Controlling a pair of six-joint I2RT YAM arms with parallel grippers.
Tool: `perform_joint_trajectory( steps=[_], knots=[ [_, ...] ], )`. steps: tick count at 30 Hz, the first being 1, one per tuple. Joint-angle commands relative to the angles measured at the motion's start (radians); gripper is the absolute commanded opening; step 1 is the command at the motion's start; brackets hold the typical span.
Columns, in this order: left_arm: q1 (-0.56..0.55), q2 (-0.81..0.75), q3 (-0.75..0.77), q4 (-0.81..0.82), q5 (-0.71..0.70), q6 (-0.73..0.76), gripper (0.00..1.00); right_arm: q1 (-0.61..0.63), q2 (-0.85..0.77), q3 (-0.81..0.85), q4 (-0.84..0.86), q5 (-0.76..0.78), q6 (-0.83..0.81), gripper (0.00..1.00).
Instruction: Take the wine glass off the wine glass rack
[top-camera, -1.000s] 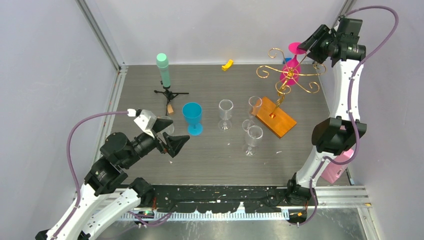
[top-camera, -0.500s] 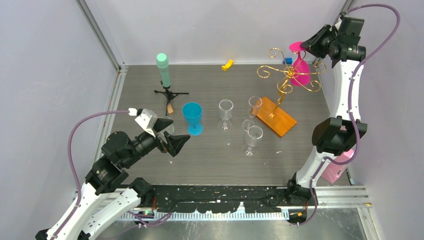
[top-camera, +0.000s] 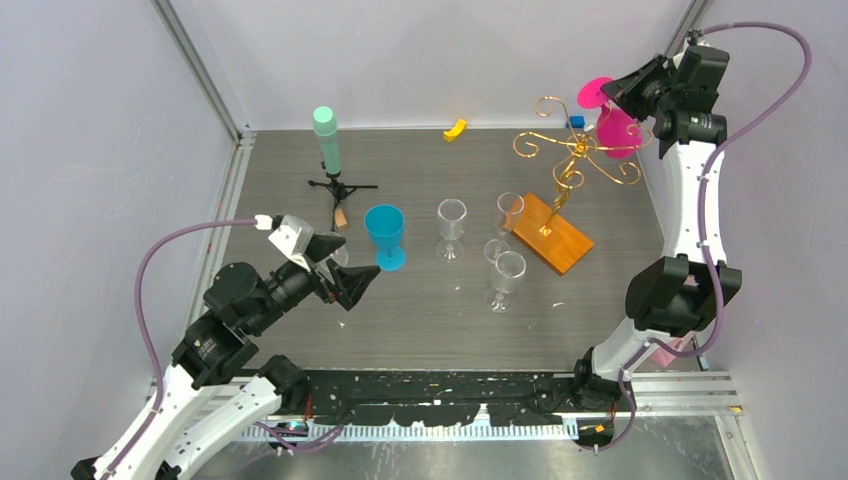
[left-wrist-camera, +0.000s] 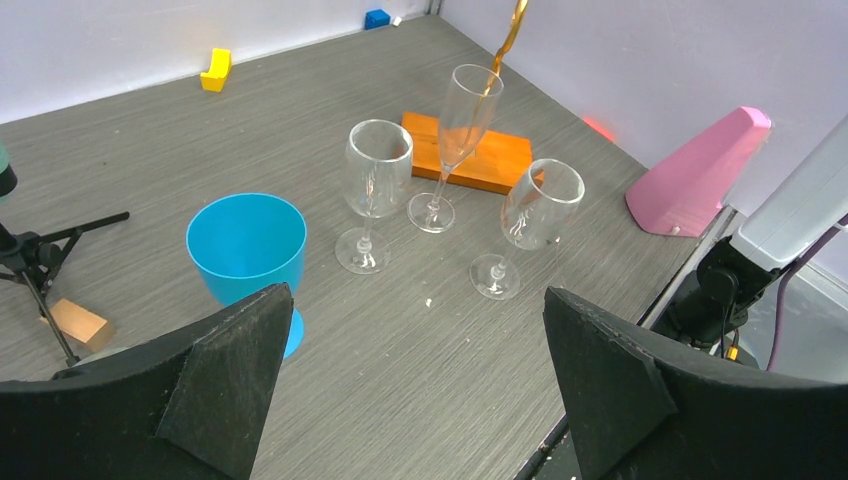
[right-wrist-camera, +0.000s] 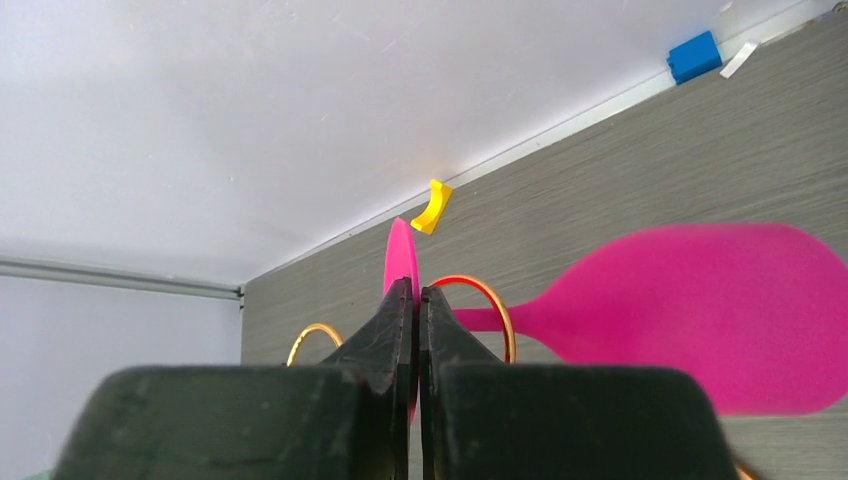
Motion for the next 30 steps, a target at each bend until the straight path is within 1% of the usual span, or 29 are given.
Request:
perform_joint_trajectory(
  steps=[1, 4, 10, 18, 22, 26, 30],
  knots=[
    [-0.004, 0.009, 0.015, 0.052, -0.006, 0.004, 1.0, -0.004, -0.085, -0.056, 0.148, 0.022, 0.115, 0.0],
    [-0.004, 0.006, 0.012, 0.05, -0.007, 0.002, 1.0, -0.004, -0.113, -0.093, 0.175, 0.041, 0.155, 0.0],
    [-0.004, 0.004, 0.011, 0.05, -0.01, 0.0, 1.0, -0.003, -0.149, -0.117, 0.162, 0.049, 0.24, 0.0],
    [-0.004, 0.008, 0.01, 0.052, -0.007, 0.0, 1.0, -0.002, -0.188, -0.15, 0.146, 0.054, 0.272, 0.0],
    [-0.005, 0.005, 0.008, 0.052, -0.009, -0.001, 1.0, -0.003, -0.188, -0.17, 0.184, -0.003, 0.313, 0.0],
    [-0.004, 0.006, 0.009, 0.05, -0.009, -0.002, 1.0, -0.002, -0.175, -0.187, 0.247, -0.096, 0.374, 0.0],
    [-0.004, 0.003, 0.009, 0.05, -0.009, -0.004, 1.0, 0.006, -0.166, -0.206, 0.303, -0.138, 0.427, 0.0]
  ],
)
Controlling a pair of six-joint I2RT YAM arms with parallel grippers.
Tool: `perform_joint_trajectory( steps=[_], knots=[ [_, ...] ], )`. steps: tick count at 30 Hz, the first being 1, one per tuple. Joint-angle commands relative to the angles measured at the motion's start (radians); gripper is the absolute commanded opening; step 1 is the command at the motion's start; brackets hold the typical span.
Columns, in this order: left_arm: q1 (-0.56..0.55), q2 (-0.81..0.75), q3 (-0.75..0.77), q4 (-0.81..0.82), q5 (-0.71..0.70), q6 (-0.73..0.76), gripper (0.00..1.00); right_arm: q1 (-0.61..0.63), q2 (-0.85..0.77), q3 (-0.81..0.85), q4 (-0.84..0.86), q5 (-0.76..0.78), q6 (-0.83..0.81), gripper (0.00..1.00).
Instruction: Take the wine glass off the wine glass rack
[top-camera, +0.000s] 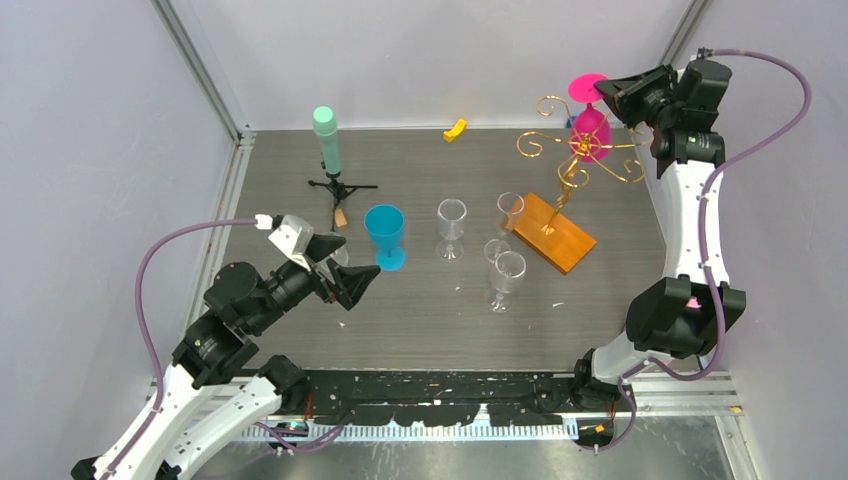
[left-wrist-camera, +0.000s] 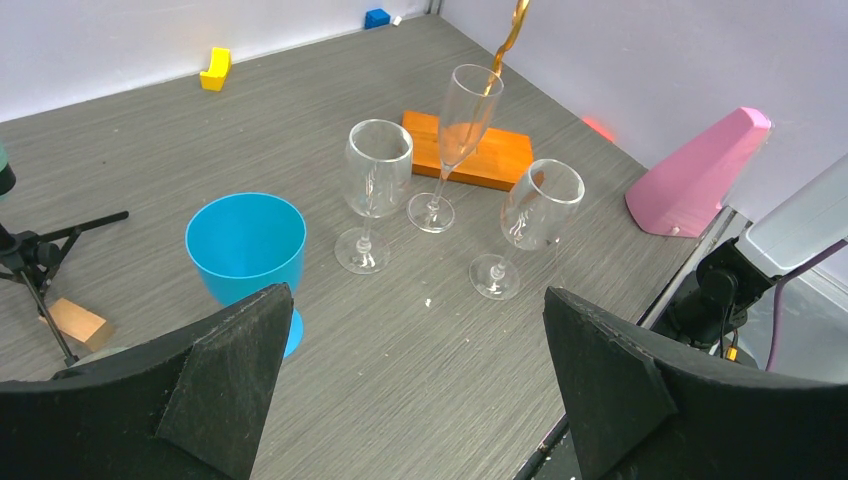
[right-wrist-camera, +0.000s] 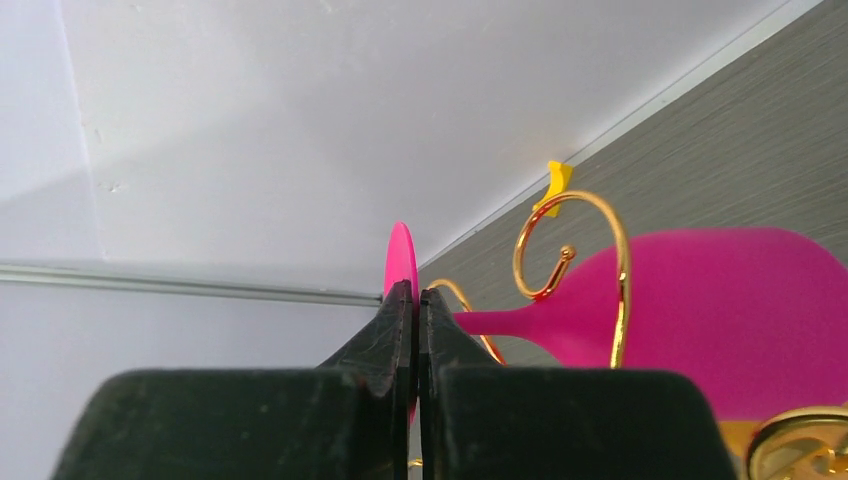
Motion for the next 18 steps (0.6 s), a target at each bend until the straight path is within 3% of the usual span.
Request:
perform_joint_trajectory(
  steps=[1, 9, 18],
  knots=[
    [-0.004, 0.001, 0.009, 0.049, -0.008, -0.002, 1.0, 0.01, -0.026, -0.013, 0.155, -0.097, 0.09, 0.0],
    [-0.004, 0.0, 0.012, 0.047, -0.011, -0.002, 1.0, 0.042, -0.011, -0.058, 0.295, -0.121, 0.131, 0.0],
    [-0.004, 0.001, 0.014, 0.049, -0.013, 0.0, 1.0, 0.093, 0.072, -0.106, 0.694, -0.172, 0.215, 0.01]
  ],
)
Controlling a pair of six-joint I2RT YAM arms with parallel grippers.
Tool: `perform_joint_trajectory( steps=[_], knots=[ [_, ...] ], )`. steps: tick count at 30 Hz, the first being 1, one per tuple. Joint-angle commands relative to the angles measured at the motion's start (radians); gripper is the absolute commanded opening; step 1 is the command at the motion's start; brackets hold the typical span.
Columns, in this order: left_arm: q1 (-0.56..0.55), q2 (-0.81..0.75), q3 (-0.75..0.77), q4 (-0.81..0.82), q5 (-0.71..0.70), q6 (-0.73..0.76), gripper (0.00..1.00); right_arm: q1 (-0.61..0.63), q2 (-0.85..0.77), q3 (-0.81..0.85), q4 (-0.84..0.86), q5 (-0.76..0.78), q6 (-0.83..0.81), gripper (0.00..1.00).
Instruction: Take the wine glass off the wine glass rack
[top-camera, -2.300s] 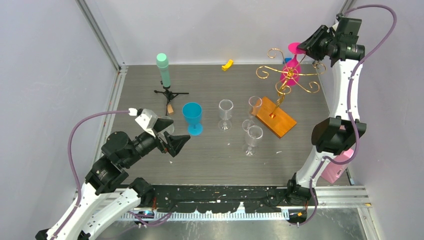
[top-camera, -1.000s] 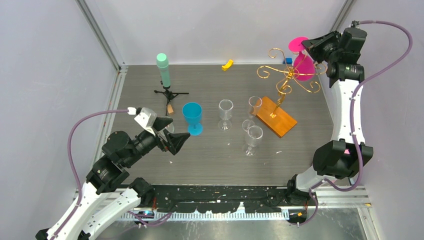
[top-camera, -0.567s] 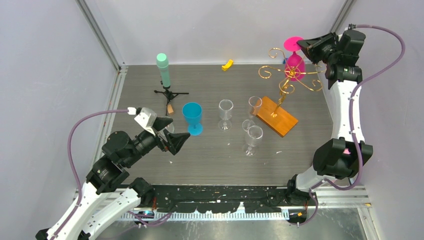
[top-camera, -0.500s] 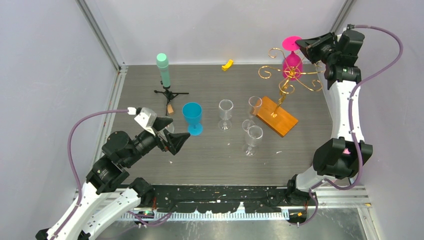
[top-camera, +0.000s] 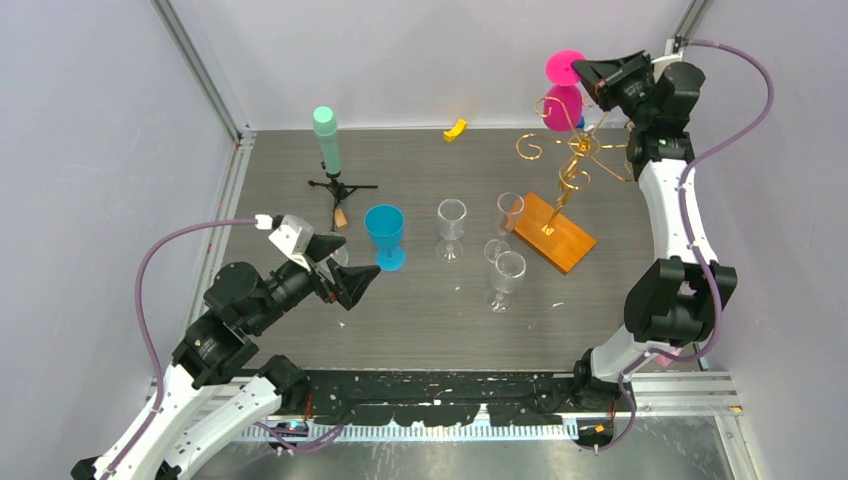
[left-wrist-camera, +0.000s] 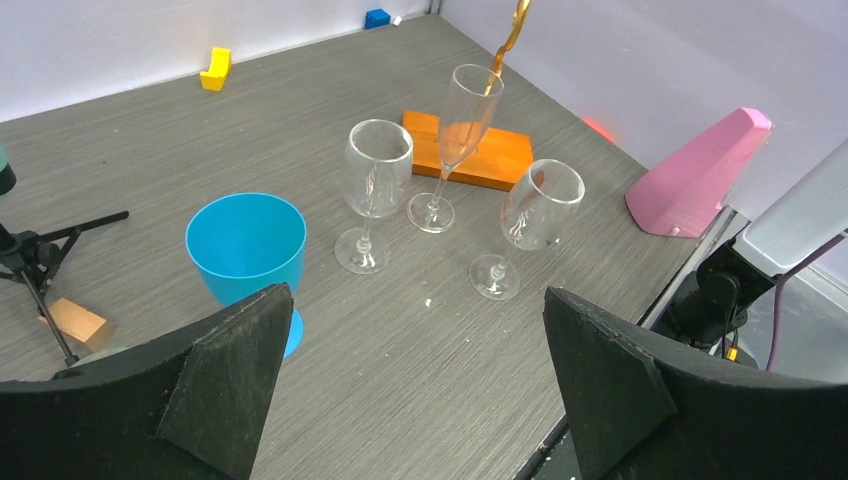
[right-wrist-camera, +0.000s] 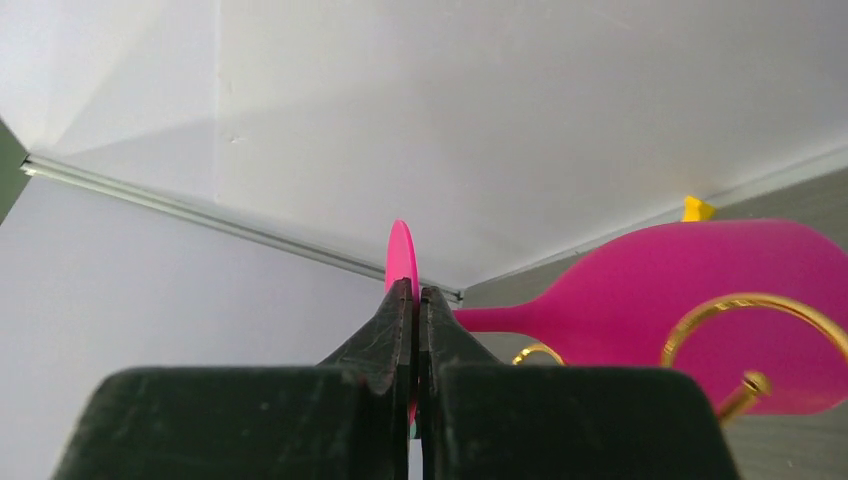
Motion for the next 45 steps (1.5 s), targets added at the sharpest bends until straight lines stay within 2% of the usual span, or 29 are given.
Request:
perform_joint_trajectory(
  steps=[1, 7, 11, 19, 24, 27, 30, 33, 40, 45],
  knots=[
    [-0.004, 0.0, 0.015, 0.048, -0.013, 0.0, 1.0, 0.029, 0.056, 0.012, 0.356, -0.085, 0.1, 0.01],
    [-0.005, -0.009, 0.018, 0.042, -0.016, -0.004, 1.0, 0.06, 0.147, 0.027, 0.682, -0.179, 0.311, 0.0],
    [-0.004, -0.004, 0.02, 0.044, -0.025, -0.014, 1.0, 0.106, 0.147, 0.041, 0.786, -0.244, 0.372, 0.0],
    [-0.005, 0.05, 0.034, 0.056, -0.042, -0.07, 1.0, 0.208, 0.045, -0.002, 0.775, -0.287, 0.399, 0.0],
    [-0.004, 0.129, 0.064, 0.074, -0.061, -0.182, 1.0, 0.294, -0.095, -0.126, 0.716, -0.242, 0.4, 0.0],
    [-0.003, 0.213, 0.099, 0.077, -0.053, -0.266, 1.0, 0.338, -0.223, -0.218, 0.633, -0.185, 0.344, 0.0],
    [-0.001, 0.319, 0.154, 0.102, 0.011, -0.326, 1.0, 0.388, -0.323, -0.283, 0.507, -0.116, 0.285, 0.0],
    [0.007, 0.4, 0.209, 0.167, 0.148, -0.362, 1.0, 0.413, -0.445, -0.368, 0.433, -0.054, 0.273, 0.0],
    [0.025, 0.465, 0.26, 0.388, 0.309, -0.498, 1.0, 0.428, -0.62, -0.469, 0.414, -0.038, 0.422, 0.0],
    [0.075, 0.535, 0.279, 0.598, 0.439, -0.671, 1.0, 0.44, -0.679, -0.52, 0.457, -0.045, 0.495, 0.0]
  ],
)
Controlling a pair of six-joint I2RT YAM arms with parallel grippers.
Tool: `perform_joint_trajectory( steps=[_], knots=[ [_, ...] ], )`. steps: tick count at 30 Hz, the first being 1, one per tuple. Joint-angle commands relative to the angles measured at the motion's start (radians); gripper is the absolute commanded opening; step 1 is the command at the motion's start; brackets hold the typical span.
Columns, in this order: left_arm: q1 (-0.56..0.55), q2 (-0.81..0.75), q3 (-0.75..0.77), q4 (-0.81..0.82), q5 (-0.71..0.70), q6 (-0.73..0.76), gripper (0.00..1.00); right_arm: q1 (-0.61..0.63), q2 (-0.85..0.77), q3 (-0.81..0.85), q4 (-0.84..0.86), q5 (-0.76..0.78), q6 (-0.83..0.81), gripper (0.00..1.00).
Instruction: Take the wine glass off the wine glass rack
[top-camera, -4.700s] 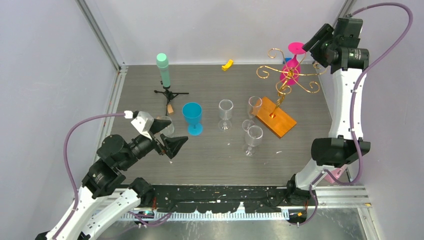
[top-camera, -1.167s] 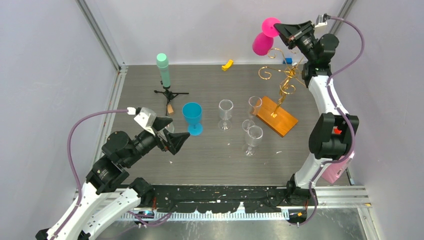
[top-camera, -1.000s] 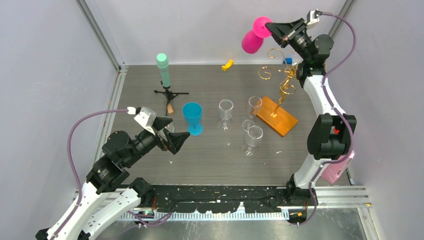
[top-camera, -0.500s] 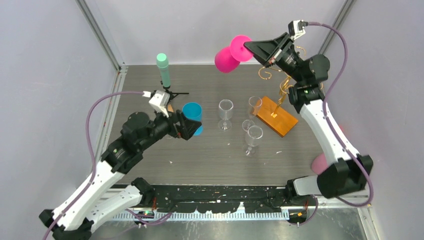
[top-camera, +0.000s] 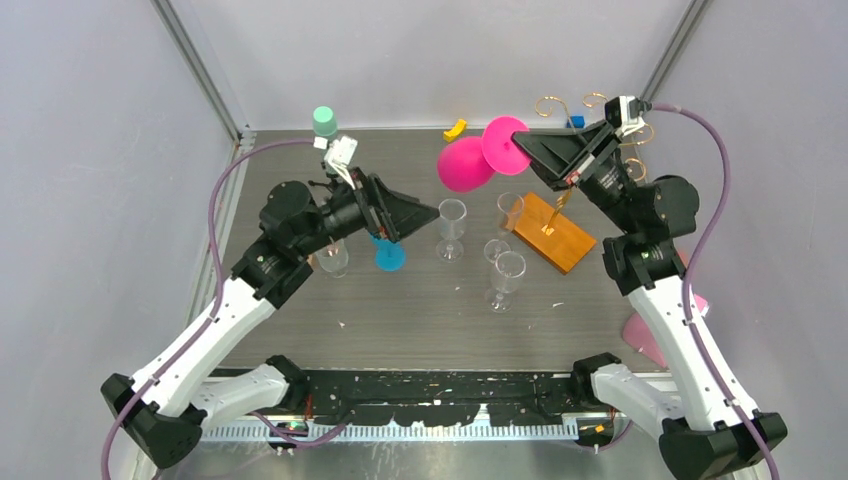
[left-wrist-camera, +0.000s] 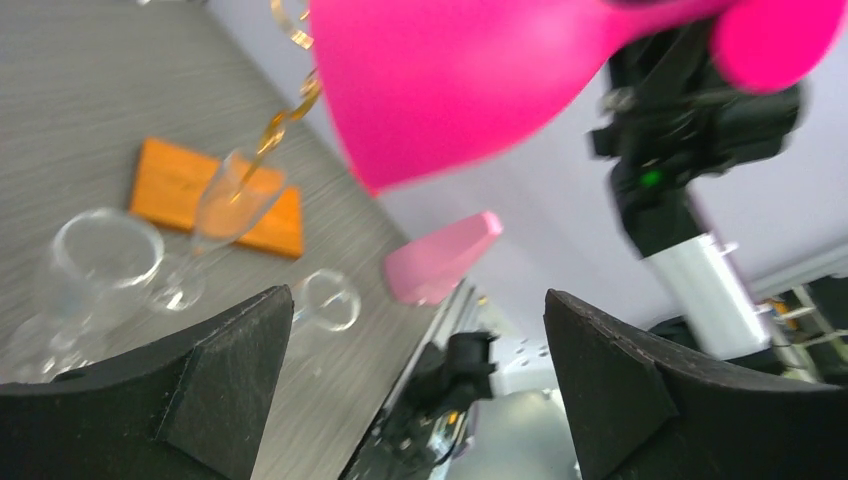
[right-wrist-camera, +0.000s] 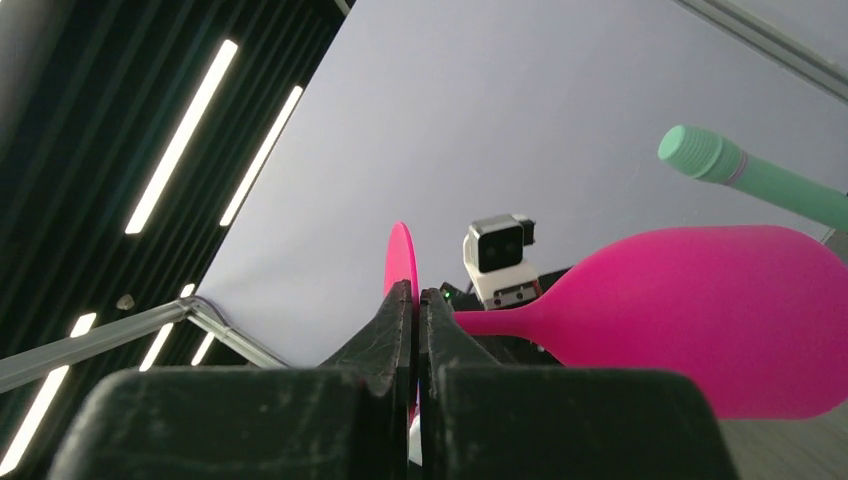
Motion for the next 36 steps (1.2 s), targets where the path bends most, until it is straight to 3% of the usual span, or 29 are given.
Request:
perform_joint_trajectory(
  steps=[1, 5, 11, 15, 18, 22, 26, 34, 36],
  knots=[
    [0.044, 0.054, 0.05, 0.31, 0.175, -0.189, 1.0, 0.014, -0.049, -0.042, 0.075, 0.008, 0.133, 0.0],
    [0.082, 0.093, 0.097, 0.333, 0.24, -0.219, 1.0, 0.016, -0.041, -0.031, 0.276, -0.03, 0.292, 0.0],
    [0.102, 0.11, 0.148, 0.388, 0.288, -0.267, 1.0, 0.017, -0.056, 0.009, 0.278, -0.04, 0.326, 0.0],
    [0.102, 0.124, 0.147, 0.512, 0.335, -0.387, 1.0, 0.017, -0.055, -0.002, 0.277, -0.032, 0.327, 0.0],
    [0.102, 0.148, 0.133, 0.653, 0.371, -0.577, 0.97, 0.018, -0.04, -0.018, 0.316, -0.017, 0.353, 0.0],
    [0.102, 0.191, 0.095, 0.932, 0.385, -0.856, 0.88, 0.02, -0.009, -0.03, 0.399, -0.009, 0.391, 0.0],
    [0.102, 0.222, 0.076, 1.093, 0.372, -1.024, 0.76, 0.022, 0.028, -0.041, 0.484, 0.001, 0.424, 0.0],
    [0.102, 0.233, 0.073, 1.122, 0.377, -1.046, 0.35, 0.023, 0.098, -0.107, 0.605, 0.027, 0.501, 0.0],
    [0.102, 0.229, 0.066, 1.139, 0.367, -1.02, 0.2, 0.023, 0.113, -0.122, 0.639, 0.034, 0.524, 0.0]
  ],
)
